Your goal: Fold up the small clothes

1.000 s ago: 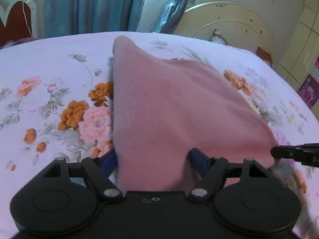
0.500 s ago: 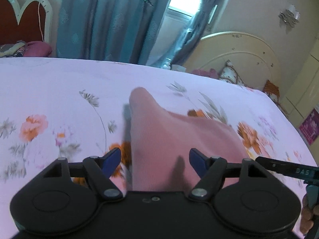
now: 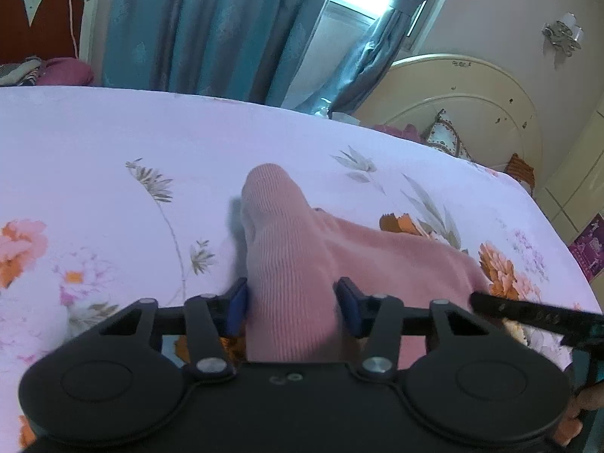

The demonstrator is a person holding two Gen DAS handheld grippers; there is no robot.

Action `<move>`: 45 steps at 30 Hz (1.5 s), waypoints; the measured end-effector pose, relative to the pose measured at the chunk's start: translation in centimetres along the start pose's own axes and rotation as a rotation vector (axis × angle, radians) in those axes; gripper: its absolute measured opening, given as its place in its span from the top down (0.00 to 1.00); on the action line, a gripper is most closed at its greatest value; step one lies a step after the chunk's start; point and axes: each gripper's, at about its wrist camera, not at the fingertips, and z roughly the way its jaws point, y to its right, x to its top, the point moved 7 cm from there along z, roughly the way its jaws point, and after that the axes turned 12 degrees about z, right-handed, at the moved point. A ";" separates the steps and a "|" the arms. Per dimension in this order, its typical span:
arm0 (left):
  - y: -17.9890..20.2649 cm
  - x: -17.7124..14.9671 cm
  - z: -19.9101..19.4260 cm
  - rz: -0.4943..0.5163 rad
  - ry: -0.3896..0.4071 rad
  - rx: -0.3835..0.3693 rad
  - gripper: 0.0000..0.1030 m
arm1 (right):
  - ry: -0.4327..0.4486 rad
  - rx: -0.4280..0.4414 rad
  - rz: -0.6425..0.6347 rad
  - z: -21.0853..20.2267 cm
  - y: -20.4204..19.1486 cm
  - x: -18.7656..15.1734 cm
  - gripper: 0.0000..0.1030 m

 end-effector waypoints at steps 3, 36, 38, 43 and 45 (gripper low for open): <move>0.5 0.0 -0.2 0.022 0.022 -0.004 0.51 | 0.090 -0.083 -0.080 -0.9 0.6 0.0 0.94; 1.3 1.3 0.2 0.142 0.057 0.137 0.53 | 0.127 -0.066 -0.178 2.5 -2.3 0.9 0.93; 1.7 1.2 -0.8 0.152 0.069 0.142 0.53 | 0.137 -0.044 -0.175 1.2 -2.8 1.0 0.93; 2.4 0.4 -2.4 0.161 0.058 0.146 0.52 | 0.118 0.001 -0.195 -1.0 -4.0 0.1 0.93; 2.8 0.1 -2.9 0.172 0.055 0.156 0.52 | 0.102 0.006 -0.201 -1.3 -4.2 -0.8 0.93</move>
